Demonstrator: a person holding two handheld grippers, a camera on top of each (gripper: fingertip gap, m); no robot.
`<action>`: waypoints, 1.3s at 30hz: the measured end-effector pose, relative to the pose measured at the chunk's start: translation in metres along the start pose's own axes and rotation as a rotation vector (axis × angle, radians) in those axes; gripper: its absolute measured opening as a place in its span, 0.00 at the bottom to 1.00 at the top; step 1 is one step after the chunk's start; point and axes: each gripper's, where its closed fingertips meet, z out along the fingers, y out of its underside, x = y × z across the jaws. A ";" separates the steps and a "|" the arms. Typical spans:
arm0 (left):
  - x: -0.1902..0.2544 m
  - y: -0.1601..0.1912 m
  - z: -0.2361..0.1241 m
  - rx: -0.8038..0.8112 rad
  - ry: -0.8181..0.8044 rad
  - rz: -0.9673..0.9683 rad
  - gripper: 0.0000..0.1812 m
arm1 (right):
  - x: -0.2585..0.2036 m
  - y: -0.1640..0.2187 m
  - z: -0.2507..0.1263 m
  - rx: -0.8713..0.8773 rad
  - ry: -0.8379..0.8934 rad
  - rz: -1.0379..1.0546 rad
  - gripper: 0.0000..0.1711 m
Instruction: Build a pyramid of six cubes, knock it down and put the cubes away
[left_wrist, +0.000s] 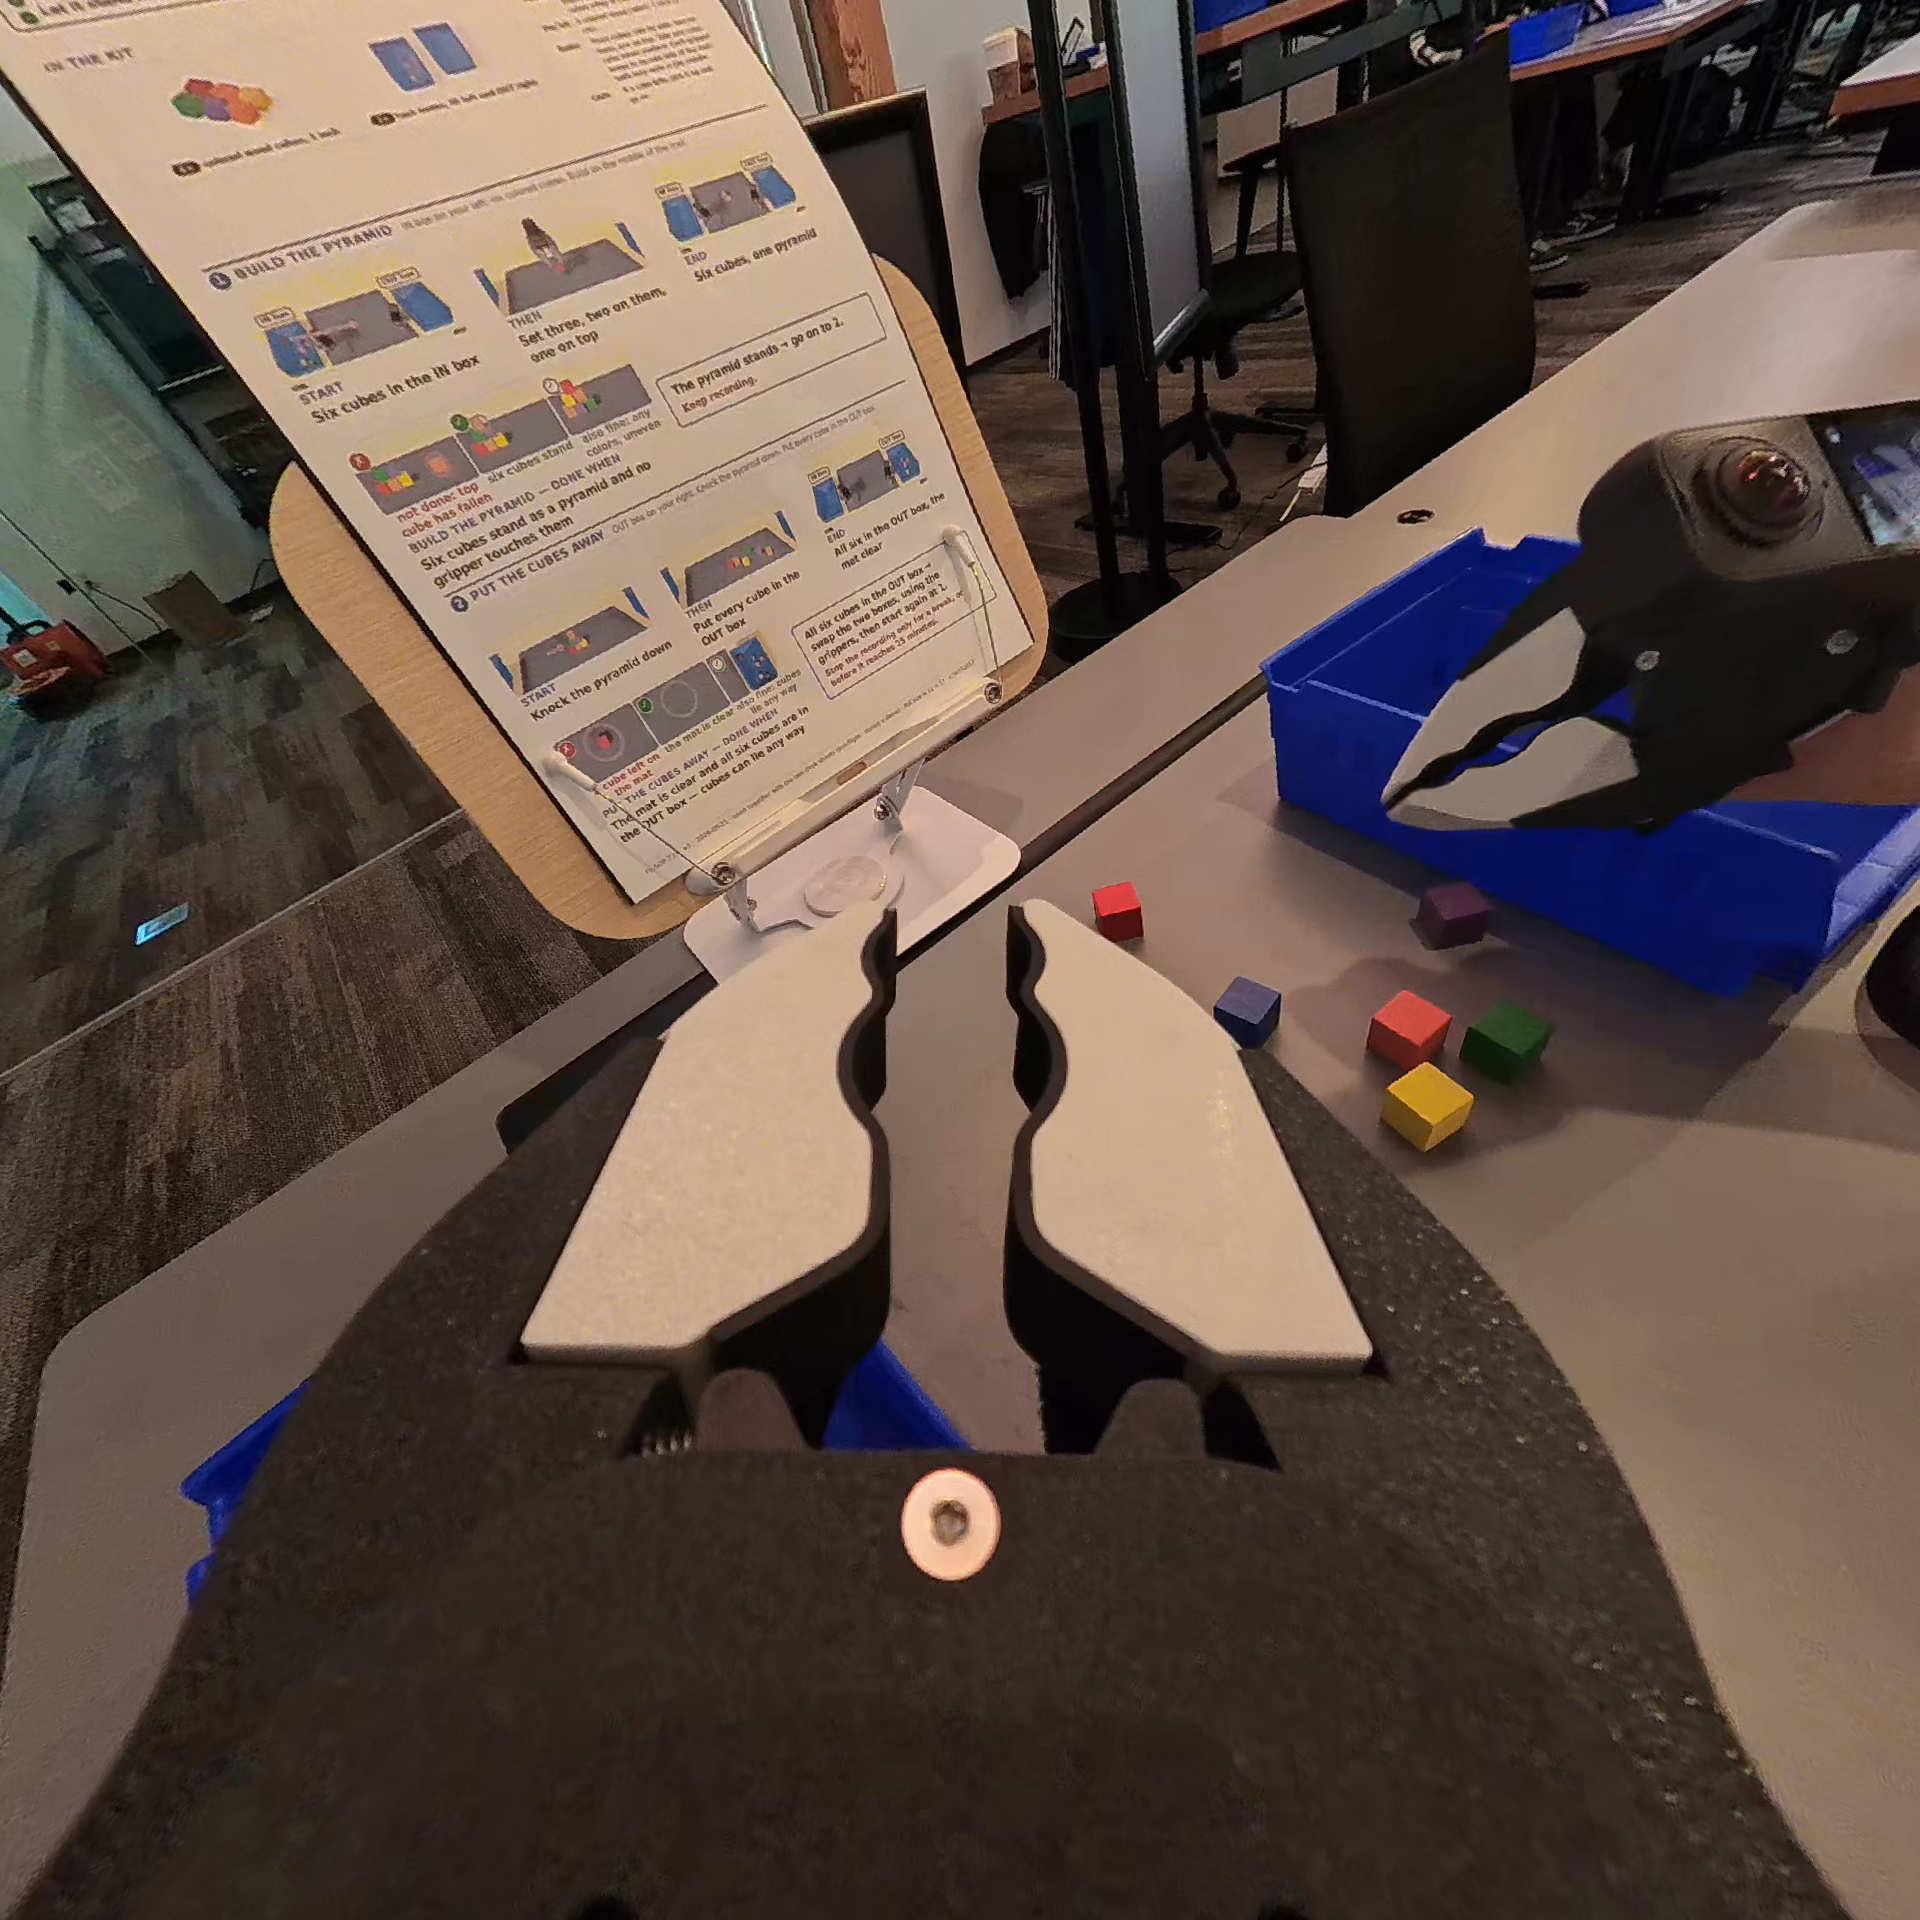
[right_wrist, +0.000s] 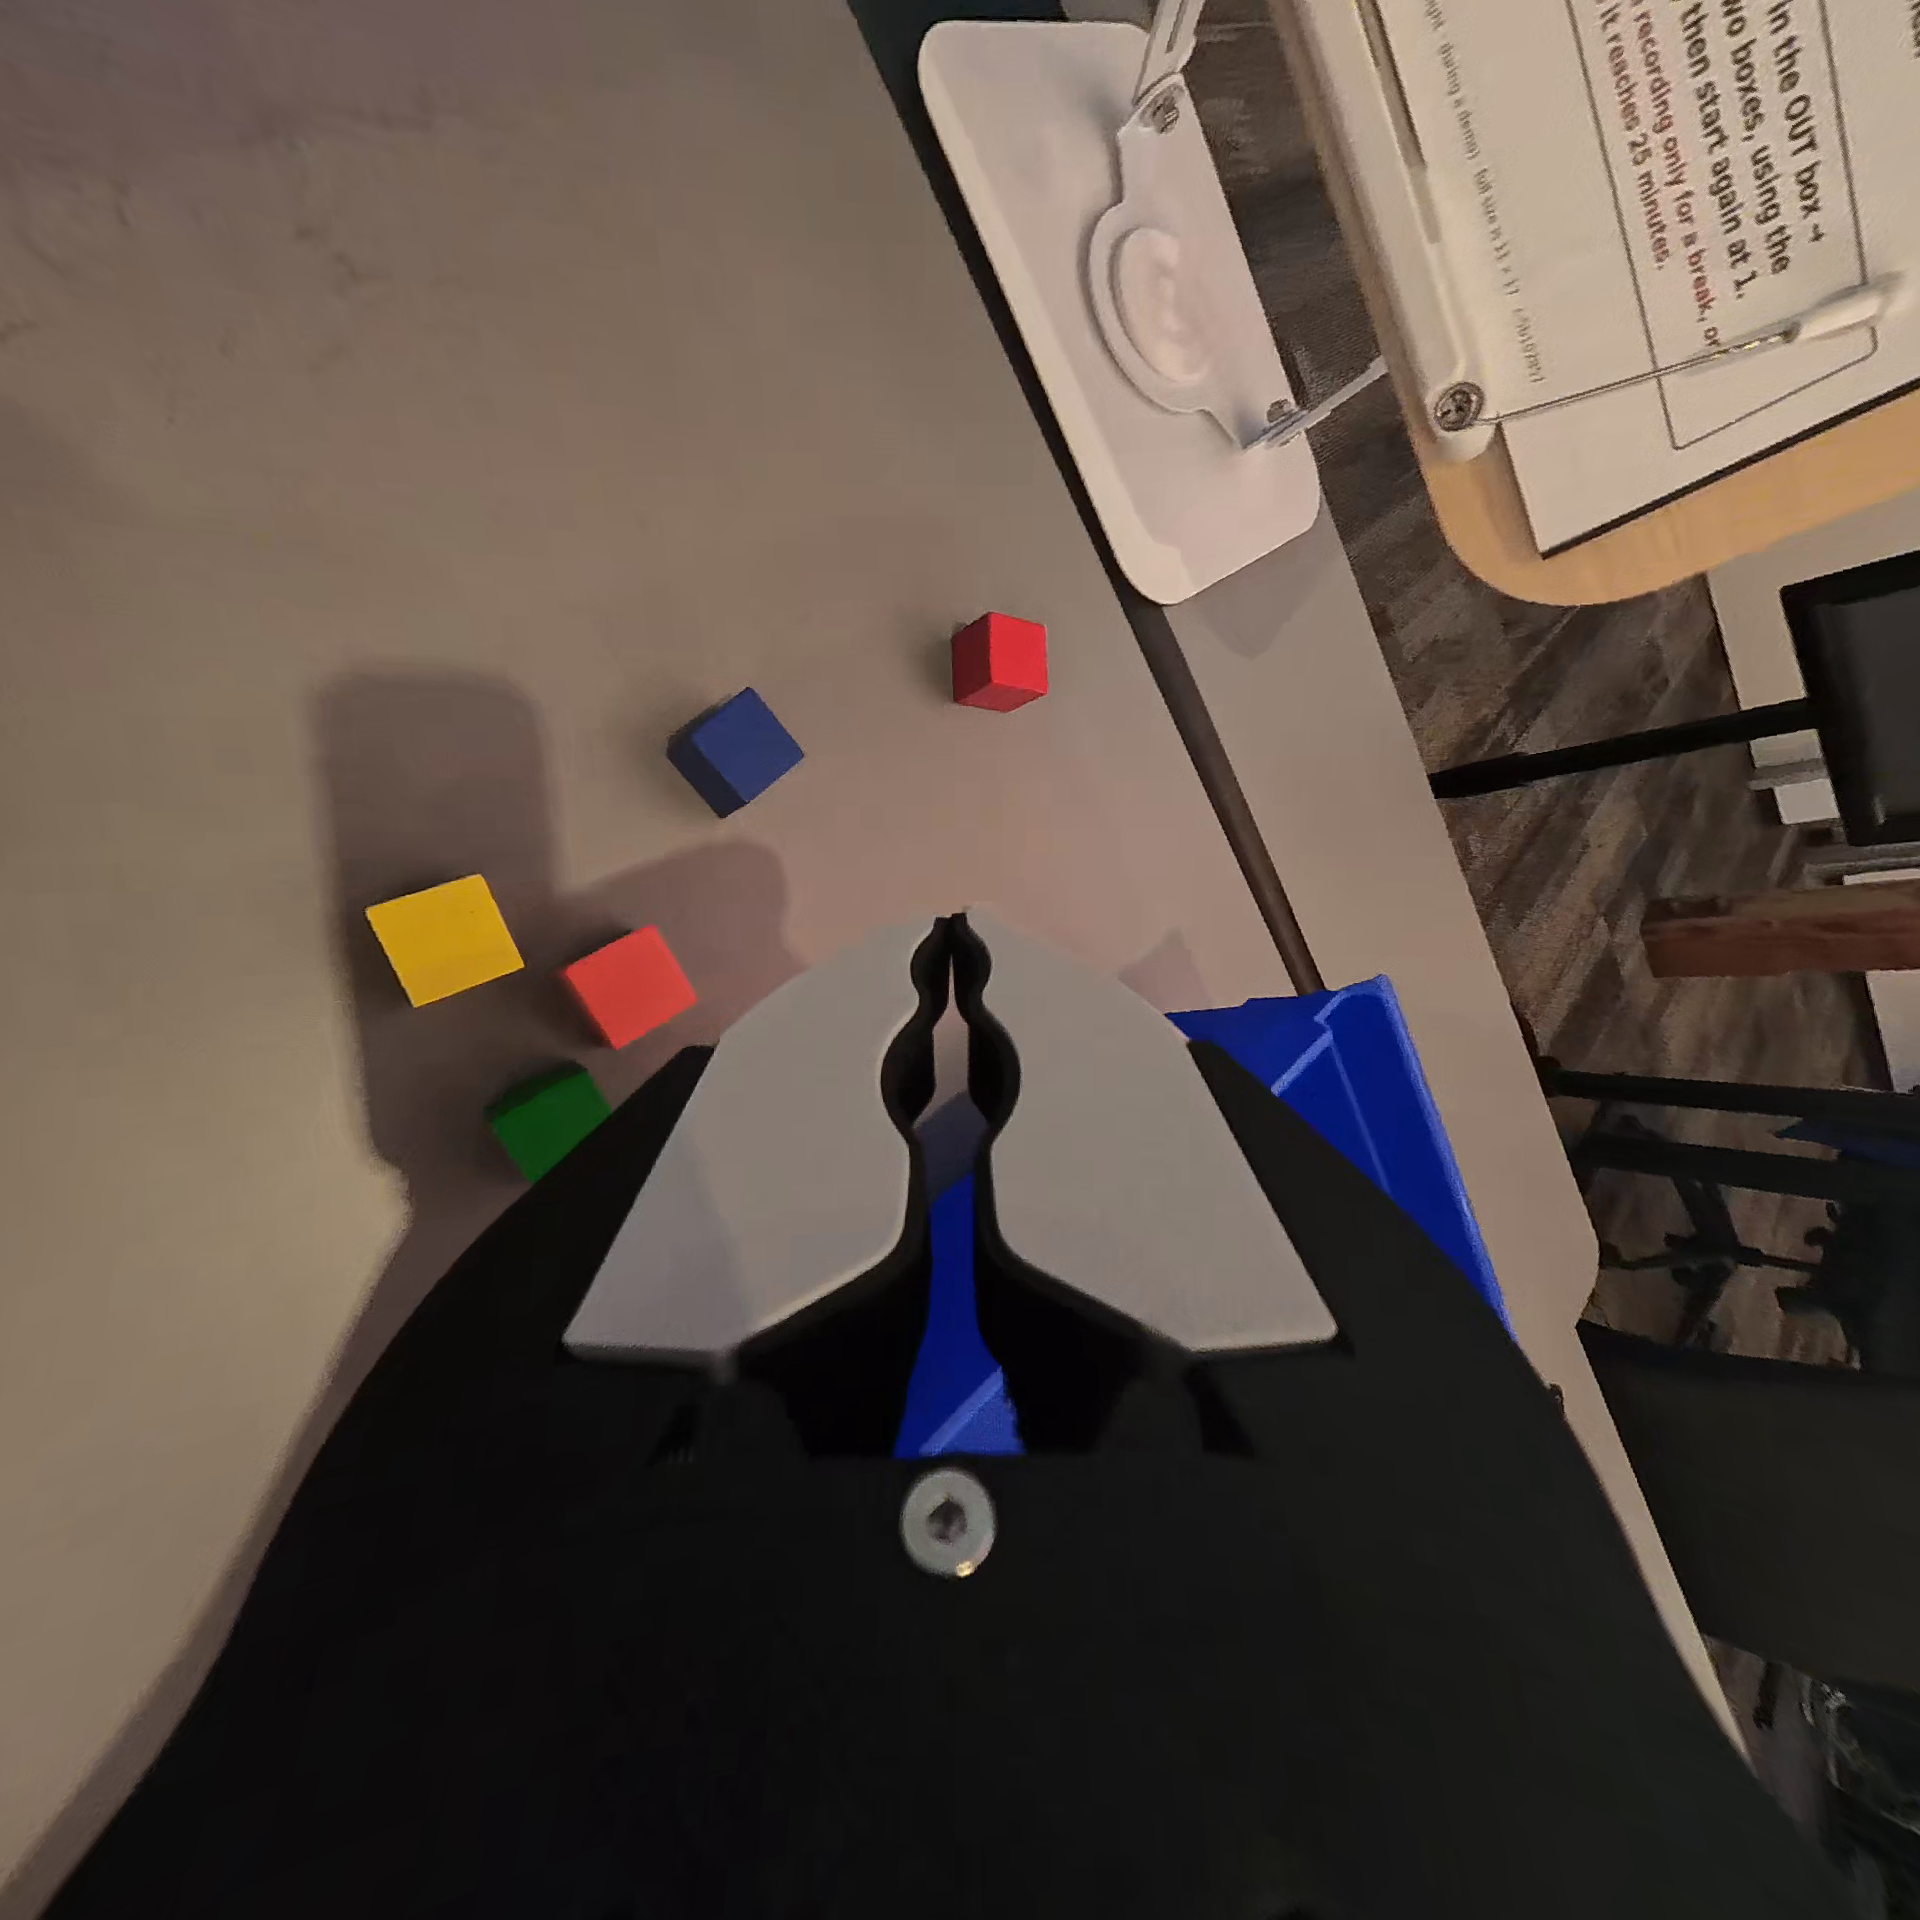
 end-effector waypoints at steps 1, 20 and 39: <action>0.001 0.000 0.001 -0.003 0.003 0.002 0.11 | 0.000 0.001 0.000 0.001 -0.014 0.011 0.01; 0.032 0.005 0.014 -0.065 0.081 0.084 0.11 | -0.031 0.099 0.016 -0.775 -0.484 -0.029 0.19; 0.042 -0.016 -0.011 0.022 0.139 0.102 0.11 | -0.038 0.118 0.056 -0.994 -0.569 -0.239 0.26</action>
